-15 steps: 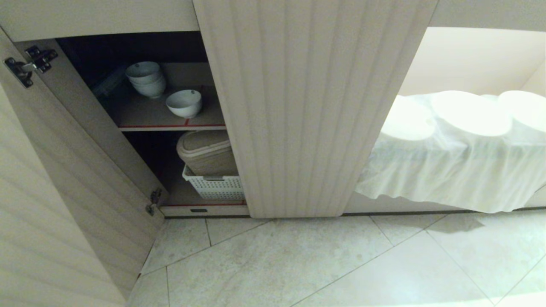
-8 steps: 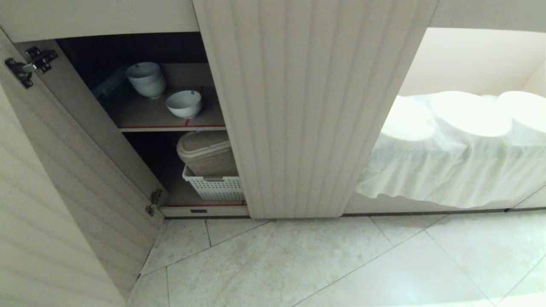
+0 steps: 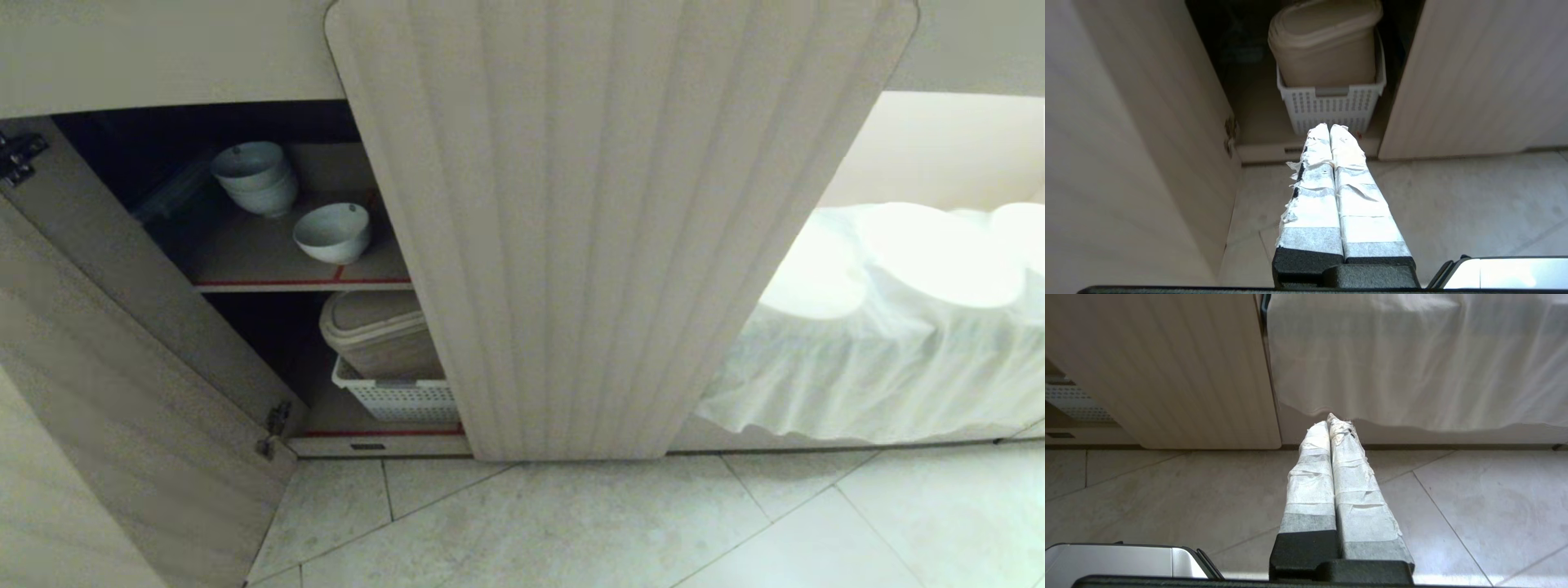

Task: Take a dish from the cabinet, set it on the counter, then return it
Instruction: Take the bowl from the cabinet

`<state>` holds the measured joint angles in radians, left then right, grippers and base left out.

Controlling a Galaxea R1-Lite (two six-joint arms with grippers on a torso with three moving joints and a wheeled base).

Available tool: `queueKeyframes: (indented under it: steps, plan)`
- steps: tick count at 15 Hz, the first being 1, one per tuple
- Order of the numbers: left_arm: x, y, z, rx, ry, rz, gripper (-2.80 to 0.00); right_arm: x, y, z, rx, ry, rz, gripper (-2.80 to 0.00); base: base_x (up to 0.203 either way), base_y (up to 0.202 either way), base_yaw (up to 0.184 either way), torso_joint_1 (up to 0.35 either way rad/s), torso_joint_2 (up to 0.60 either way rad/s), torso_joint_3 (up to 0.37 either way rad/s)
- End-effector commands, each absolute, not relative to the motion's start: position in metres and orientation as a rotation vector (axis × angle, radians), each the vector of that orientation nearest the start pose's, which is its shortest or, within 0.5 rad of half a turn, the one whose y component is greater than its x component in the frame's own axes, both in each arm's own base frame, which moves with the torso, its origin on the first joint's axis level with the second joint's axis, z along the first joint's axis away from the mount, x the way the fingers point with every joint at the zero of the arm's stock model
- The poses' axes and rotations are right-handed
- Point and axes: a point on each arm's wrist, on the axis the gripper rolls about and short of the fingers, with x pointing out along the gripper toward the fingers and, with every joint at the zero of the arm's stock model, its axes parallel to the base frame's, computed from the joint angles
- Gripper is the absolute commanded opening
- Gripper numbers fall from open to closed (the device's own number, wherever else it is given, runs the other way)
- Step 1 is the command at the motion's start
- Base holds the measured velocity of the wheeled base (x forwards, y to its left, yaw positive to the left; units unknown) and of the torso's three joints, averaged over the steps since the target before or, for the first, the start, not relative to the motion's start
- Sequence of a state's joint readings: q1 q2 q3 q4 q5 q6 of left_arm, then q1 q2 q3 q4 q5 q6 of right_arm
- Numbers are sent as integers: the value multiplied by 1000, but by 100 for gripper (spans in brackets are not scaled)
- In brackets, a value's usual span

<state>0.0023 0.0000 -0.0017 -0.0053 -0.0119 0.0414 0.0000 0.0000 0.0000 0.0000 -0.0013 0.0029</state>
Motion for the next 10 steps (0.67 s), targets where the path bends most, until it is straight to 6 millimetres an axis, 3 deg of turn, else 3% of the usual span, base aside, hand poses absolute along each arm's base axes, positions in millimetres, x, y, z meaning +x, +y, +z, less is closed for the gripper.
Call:
queueKeyframes:
  steps: [1,10]
  plan:
    - [-23,0,77,38,-8,-9,-280,-23,0,75,3,0,-2,-280,194,0,1,-2,3,2]
    - [-23,0,76,31,-6,-9,-280,-23,0,76,3,0,0,-280,197,0,1,2,2,3]
